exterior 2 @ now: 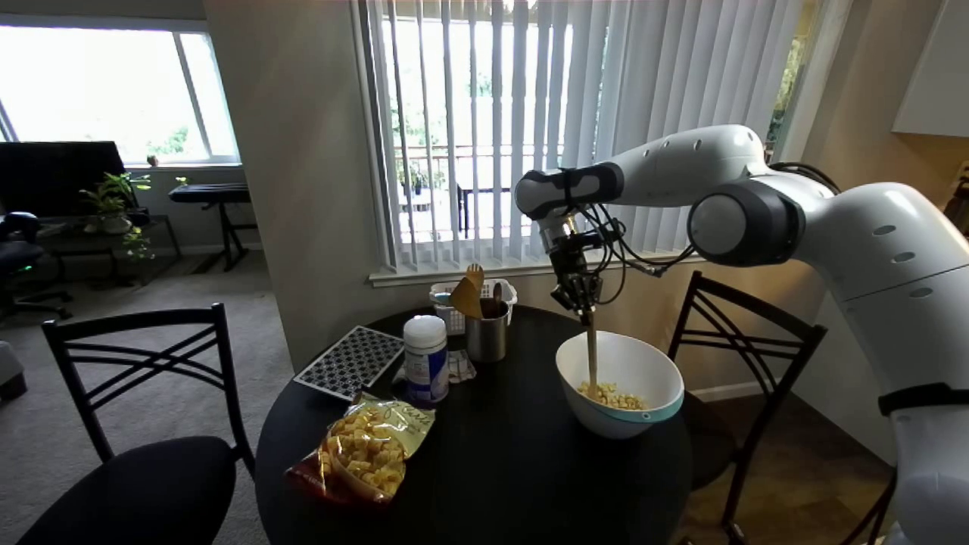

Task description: Use the wooden spoon to stir in the bowl

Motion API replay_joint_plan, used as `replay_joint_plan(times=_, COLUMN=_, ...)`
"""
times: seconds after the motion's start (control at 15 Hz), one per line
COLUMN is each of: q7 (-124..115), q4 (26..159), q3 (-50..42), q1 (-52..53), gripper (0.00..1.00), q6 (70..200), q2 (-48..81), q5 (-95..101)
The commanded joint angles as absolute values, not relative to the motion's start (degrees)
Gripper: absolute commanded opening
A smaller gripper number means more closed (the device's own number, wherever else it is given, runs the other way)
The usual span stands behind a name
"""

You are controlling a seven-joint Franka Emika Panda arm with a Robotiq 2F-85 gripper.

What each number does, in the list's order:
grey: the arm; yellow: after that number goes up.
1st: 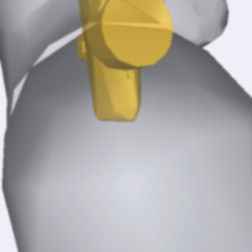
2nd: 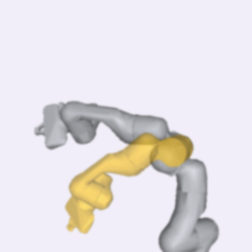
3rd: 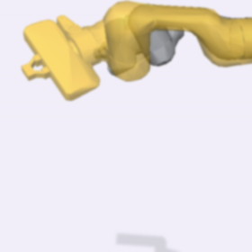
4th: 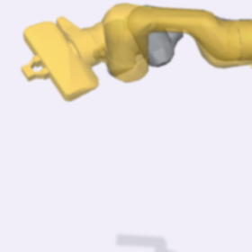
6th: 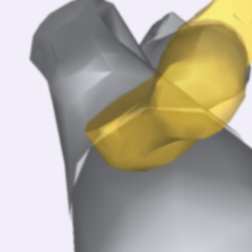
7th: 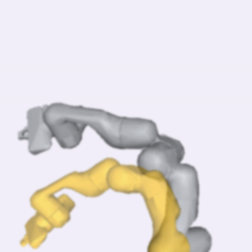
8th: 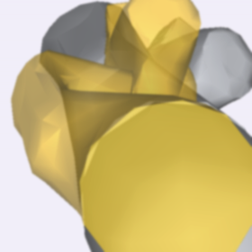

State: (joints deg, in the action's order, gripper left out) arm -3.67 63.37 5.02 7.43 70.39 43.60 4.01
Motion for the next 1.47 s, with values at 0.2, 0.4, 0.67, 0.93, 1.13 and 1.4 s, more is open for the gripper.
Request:
replay_joint_plan(times=0.2, q7=-2.34, q4=67.06, q3=5.09, q1=8.86, gripper=0.03, q6=79.23, q2=40.41, q5=6.66)
replay_joint_plan(times=0.4, q7=-2.57, q4=66.53, q3=4.10, q1=8.99, gripper=0.03, q6=85.37, q2=40.74, q5=10.08)
replay_joint_plan(times=0.67, q7=-4.32, q4=67.34, q3=1.94, q1=8.83, gripper=0.03, q6=92.86, q2=40.75, q5=14.73)
replay_joint_plan(times=0.93, q7=-5.72, q4=68.63, q3=-1.36, q1=9.25, gripper=0.03, q6=95.19, q2=40.05, q5=16.22)
replay_joint_plan(times=1.13, q7=-6.50, q4=69.53, q3=-2.77, q1=9.48, gripper=0.03, q6=92.58, q2=39.28, q5=16.91)
replay_joint_plan(times=1.4, q7=-5.69, q4=72.01, q3=-2.32, q1=8.81, gripper=0.03, q6=88.28, q2=37.73, q5=15.37)
